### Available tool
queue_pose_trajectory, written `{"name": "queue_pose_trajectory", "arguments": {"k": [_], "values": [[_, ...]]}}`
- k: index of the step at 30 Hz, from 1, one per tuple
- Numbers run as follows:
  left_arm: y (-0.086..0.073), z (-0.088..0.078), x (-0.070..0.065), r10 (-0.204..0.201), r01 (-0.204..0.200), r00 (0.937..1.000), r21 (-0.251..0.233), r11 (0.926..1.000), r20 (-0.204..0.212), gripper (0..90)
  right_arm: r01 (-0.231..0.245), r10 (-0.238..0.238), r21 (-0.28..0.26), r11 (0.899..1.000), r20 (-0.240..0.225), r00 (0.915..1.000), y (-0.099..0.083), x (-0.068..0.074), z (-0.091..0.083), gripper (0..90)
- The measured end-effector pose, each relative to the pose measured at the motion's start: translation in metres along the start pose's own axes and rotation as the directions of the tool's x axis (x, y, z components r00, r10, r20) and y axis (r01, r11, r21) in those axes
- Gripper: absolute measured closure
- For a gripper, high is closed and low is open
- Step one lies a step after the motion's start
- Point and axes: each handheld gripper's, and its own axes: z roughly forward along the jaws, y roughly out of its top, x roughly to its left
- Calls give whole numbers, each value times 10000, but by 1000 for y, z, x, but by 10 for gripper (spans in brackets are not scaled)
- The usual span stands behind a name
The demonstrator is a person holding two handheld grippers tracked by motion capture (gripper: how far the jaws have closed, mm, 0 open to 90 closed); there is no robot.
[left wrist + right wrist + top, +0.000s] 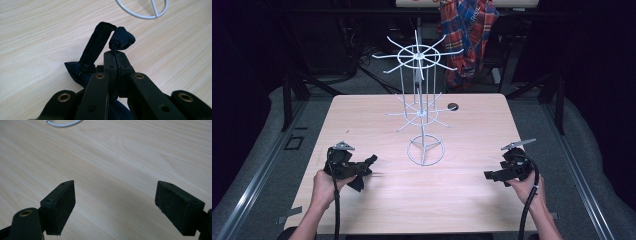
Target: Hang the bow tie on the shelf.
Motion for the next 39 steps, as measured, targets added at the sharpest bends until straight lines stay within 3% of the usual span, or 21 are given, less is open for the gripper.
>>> {"name": "queue_pose_trajectory", "arguments": {"k": [15,29,39], "values": [[4,-9,2,-223,215,9995,-374,9991,-235,890,-129,130,35,9999,-124,9998,0,-2,2,163],[16,-15,2,-172,138,9990,-827,9965,-406,890,-356,355,-29,9994,-330,9988,-1,-6,2,159],[24,-23,4,-403,328,9982,-1570,9870,-450,890,-348,350,42,9994,-471,9983,0,-7,4,159]]}}
